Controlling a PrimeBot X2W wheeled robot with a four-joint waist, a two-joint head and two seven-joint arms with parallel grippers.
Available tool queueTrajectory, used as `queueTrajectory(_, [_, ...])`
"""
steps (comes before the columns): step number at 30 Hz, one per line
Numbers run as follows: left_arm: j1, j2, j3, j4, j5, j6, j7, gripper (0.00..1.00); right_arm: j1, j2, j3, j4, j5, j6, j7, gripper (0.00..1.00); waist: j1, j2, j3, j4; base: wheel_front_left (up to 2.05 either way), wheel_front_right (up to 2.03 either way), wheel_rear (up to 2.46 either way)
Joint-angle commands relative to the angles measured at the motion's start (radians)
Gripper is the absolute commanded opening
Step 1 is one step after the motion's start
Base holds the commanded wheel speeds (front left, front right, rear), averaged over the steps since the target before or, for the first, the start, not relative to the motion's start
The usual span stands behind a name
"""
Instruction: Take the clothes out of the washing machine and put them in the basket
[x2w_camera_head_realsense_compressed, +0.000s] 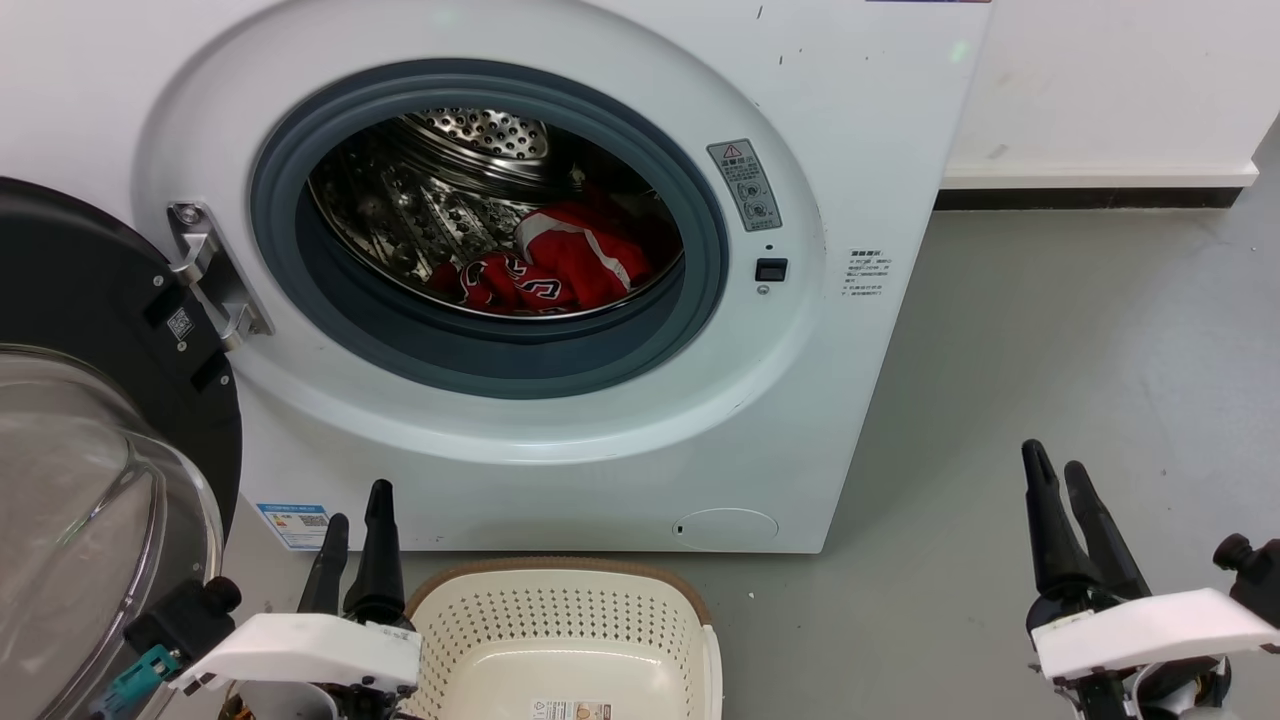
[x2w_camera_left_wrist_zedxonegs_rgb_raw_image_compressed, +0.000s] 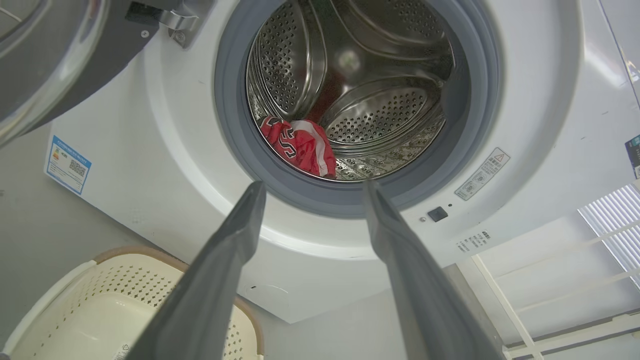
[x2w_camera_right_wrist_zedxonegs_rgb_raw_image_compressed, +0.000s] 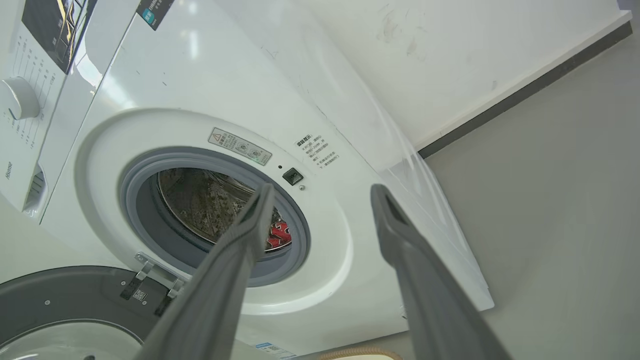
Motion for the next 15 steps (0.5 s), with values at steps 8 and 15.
queueTrajectory(8, [0.012, 0.013, -0.023, -0.028, 0.124, 0.02, -0.031, 1.0, 0.016, -0.001, 0.017, -0.033, -0.142, 0.0, -0.031, 1.0, 0.0, 0.0, -0.002, 0.0, 0.0, 0.0, 0.0])
queueTrajectory(15, [0.026, 0.022, -0.041, -0.034, 0.213, 0.035, -0.052, 1.0, 0.029, -0.001, 0.024, -0.046, -0.236, 0.0, -0.053, 1.0, 0.0, 0.0, -0.001, 0.0, 0.0, 0.0, 0.0])
